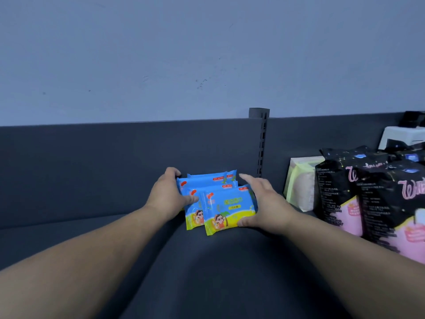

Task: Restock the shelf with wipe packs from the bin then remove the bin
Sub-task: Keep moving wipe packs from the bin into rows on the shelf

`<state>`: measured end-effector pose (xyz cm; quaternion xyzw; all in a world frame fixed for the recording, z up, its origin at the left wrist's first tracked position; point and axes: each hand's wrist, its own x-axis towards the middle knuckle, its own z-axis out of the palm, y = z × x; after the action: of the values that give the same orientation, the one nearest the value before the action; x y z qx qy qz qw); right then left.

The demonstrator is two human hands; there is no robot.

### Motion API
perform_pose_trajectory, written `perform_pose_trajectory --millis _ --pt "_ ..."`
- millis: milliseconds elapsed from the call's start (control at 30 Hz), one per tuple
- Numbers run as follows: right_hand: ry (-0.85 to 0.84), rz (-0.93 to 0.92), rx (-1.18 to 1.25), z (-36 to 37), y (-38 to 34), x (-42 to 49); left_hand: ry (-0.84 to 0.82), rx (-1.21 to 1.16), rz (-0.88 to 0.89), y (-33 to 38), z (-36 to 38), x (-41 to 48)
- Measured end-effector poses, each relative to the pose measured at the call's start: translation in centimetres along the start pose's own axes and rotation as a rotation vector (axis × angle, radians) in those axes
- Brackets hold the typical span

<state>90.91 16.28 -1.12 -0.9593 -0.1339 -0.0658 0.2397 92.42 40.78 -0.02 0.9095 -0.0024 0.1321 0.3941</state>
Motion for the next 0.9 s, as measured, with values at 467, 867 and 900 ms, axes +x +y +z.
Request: perform_pose_trajectory --millis 467,867,900 --pt "0.080 0.005 -0.025 1.3 -1.7 1.4 -0.026 -0.110 0.093 0.2 1.0 -1.1" --pt "0.078 0.003 0.064 1.7 -2.3 0.7 0.066 0.063 0.218 0.2 0.9 -1.5" --pt "0.082 0.006 0.063 1.7 -2.4 0.6 0.066 0.071 0.220 0.2 0.9 -1.6"
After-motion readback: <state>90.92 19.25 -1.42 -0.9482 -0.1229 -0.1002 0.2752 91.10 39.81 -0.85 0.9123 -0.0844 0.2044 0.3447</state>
